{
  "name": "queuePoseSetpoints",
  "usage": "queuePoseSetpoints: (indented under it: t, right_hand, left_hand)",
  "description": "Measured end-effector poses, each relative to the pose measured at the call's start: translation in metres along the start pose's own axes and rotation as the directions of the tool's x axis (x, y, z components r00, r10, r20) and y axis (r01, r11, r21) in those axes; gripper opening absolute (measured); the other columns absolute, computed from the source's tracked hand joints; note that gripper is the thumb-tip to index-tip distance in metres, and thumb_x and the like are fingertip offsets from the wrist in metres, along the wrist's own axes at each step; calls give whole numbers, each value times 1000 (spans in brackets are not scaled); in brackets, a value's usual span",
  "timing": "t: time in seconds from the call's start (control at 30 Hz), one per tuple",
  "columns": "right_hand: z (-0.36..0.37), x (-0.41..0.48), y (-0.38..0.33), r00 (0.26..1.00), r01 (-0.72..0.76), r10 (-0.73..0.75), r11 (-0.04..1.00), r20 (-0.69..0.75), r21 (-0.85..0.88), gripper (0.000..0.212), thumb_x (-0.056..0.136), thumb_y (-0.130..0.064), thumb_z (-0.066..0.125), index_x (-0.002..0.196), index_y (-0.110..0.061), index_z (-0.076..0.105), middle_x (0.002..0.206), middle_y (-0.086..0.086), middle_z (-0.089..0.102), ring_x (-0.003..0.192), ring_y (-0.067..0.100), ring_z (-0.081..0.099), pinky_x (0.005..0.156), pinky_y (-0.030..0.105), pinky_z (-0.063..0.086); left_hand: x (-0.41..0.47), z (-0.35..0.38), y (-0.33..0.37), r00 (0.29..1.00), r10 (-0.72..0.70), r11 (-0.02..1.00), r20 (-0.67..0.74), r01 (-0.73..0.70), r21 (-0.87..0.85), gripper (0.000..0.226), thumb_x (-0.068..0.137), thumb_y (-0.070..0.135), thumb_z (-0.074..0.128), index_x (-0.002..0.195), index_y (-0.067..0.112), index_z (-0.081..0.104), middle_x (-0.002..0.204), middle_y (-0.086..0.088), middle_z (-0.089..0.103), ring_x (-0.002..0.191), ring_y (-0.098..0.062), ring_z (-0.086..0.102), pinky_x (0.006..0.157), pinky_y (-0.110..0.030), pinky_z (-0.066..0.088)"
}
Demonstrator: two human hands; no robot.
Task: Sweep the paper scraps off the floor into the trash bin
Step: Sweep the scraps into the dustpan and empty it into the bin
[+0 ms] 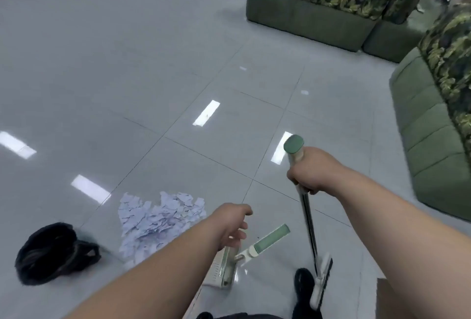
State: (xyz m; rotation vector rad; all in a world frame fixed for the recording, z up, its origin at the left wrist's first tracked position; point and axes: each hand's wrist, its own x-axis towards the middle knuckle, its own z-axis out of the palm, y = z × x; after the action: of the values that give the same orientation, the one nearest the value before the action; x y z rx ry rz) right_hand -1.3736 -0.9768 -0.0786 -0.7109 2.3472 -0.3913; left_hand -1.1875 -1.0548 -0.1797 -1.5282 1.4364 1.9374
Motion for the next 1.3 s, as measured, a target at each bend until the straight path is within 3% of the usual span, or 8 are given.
queuePoseSetpoints:
  t: [0.23,0.47,0.57,0.7,0.97,1.1,1.17,1.3]
  right_hand:
    - [-10,68,-19,900,413,-365,889,237,-198,9,63,-13,55,64,-14,47,52,4,54,46,23,46,52,30,37]
    - [14,72,-3,654,751,-596,586,466,-305,19,75,-11,57,68,-15,40,67,1,49,61,22,46,52,28,34]
    - [25,71,3,581,809,-627,514,519,-285,16,75,-11,57,70,-18,43,70,-1,52,65,24,51,55,29,38]
    - [38,69,-4,523,848,-632,452,573,-275,19,78,-10,57,71,-21,43,73,-4,53,69,25,53,56,30,40]
    - [54,70,-30,495,866,-651,427,575,-262,16,78,-11,59,94,-15,60,88,1,64,83,28,62,72,35,53]
    - [60,79,-40,448,890,-657,393,607,-231,12,78,-10,58,89,-16,57,81,-2,60,78,27,60,65,34,50]
    - [64,87,-45,409,908,-647,359,643,-216,9,80,-11,58,85,-17,54,78,-3,56,70,24,55,59,30,43]
    - [72,106,-57,313,946,-622,269,718,-179,19,79,-10,56,73,-19,41,73,-1,49,59,18,44,52,27,33]
  left_hand:
    - [4,8,-14,941,-129,926,-314,1,-378,28,96,29,58,116,10,62,94,-9,64,66,-24,58,60,-28,48]
    - [-20,92,-46,727,-393,762,-562,-84,-642,10,94,22,59,94,12,56,88,-7,53,76,-26,54,66,-32,48]
    - [-21,123,-60,691,-491,663,-530,-99,-742,34,92,28,62,117,10,48,92,-6,53,81,-24,55,72,-34,51]
    - [-11,142,-58,763,-505,498,-403,-124,-859,21,96,32,61,97,12,58,81,-6,54,68,-22,52,64,-31,49]
    - [46,141,-52,771,-541,276,-335,-214,-937,59,82,32,76,124,6,43,86,-13,60,53,-23,49,57,-32,52]
    - [61,145,-50,727,-601,172,-331,-287,-942,43,91,10,66,118,7,33,106,-15,55,83,-33,66,56,-38,61]
    - [63,147,-44,701,-614,188,-364,-319,-929,38,92,4,63,116,9,33,111,-13,52,97,-35,65,46,-37,59]
    - [59,147,-47,589,-607,486,-533,-255,-836,35,85,7,54,118,18,44,102,-6,61,71,-30,68,56,-45,62]
